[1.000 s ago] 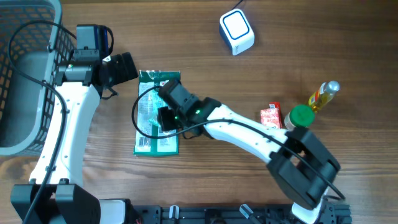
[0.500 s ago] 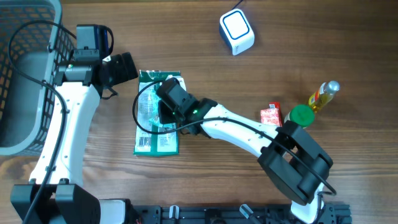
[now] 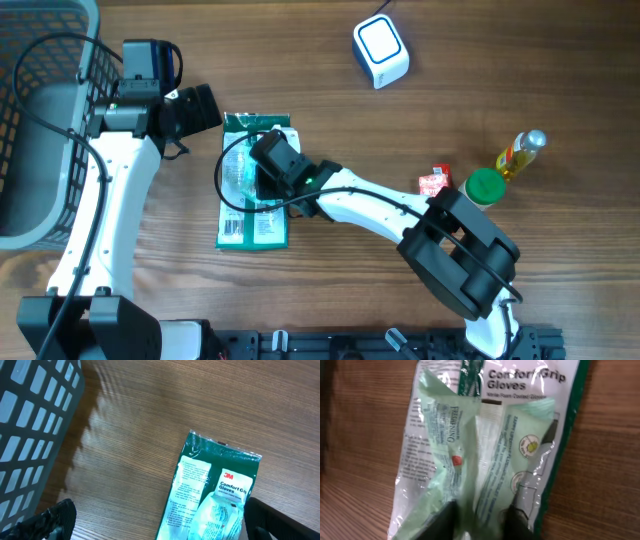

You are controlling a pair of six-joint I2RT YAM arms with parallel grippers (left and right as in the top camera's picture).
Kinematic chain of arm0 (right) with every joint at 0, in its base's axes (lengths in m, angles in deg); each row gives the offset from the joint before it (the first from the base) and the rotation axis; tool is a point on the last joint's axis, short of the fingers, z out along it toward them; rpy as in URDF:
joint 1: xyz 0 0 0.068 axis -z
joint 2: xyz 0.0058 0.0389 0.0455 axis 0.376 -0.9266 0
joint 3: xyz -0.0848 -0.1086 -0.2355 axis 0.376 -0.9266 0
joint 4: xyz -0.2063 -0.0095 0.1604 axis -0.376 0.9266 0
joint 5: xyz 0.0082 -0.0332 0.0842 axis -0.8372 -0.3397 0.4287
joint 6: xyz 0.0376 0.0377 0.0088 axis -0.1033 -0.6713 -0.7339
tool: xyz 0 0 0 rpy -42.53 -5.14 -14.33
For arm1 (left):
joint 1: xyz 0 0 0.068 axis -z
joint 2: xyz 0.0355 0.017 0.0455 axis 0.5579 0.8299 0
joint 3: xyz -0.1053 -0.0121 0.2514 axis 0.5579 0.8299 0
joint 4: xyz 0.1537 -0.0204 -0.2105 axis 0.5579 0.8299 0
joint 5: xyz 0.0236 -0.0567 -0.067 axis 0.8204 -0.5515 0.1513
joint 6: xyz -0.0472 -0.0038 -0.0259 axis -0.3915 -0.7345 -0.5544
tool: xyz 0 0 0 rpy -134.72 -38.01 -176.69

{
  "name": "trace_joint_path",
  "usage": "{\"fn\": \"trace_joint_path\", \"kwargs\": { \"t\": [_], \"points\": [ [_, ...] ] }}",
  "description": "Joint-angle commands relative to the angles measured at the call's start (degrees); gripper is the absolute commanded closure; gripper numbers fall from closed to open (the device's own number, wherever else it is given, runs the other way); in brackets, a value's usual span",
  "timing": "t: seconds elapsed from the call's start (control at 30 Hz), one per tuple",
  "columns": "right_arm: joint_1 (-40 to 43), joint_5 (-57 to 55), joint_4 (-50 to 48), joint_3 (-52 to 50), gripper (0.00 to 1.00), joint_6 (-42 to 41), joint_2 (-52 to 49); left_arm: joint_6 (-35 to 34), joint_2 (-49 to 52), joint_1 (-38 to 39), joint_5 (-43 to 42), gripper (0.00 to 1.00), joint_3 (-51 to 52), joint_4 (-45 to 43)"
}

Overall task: Scan the item barcode
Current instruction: 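Move the right gripper left and grasp the green gloves pack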

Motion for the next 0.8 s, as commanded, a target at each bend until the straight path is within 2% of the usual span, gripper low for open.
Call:
{"fn": "trace_joint_path", "kwargs": {
  "t": [0.0, 0.2, 0.27, 0.43, 0.63, 0.77],
  "points": [
    [0.5, -1.5, 0.2, 0.2, 0.96, -0.3, -1.8, -0.5, 0.1, -0.3, 0.3, 0.00, -0.3, -0.1],
    [2.6, 4.2, 3.8, 0.3, 0.96, 0.5, 3.7, -0.5, 0.1, -0.3, 0.3, 0.00, -0.3, -0.1],
    [3.2, 4.2, 6.2, 0.3, 0.96, 3.0, 8.1, -0.5, 0.1, -0.3, 0.3, 0.00, -0.3, -0.1],
    [3.8, 1.3, 14.1, 0.2, 0.96, 2.6, 15.7, -0.5, 0.1, -0.3, 0.3, 0.00, -0.3, -0.1],
    [5.1, -1.0, 25.2, 0.2, 0.96, -7.0, 16.5, -0.5, 0.1, -0.3, 0.3, 0.00, -0.3, -0.1],
    [5.1, -0.9, 28.7, -0.6, 0.96, -9.7, 16.2, -0.5, 0.1, -0.3, 0.3, 0.00, -0.3, -0.1]
  ]
}}
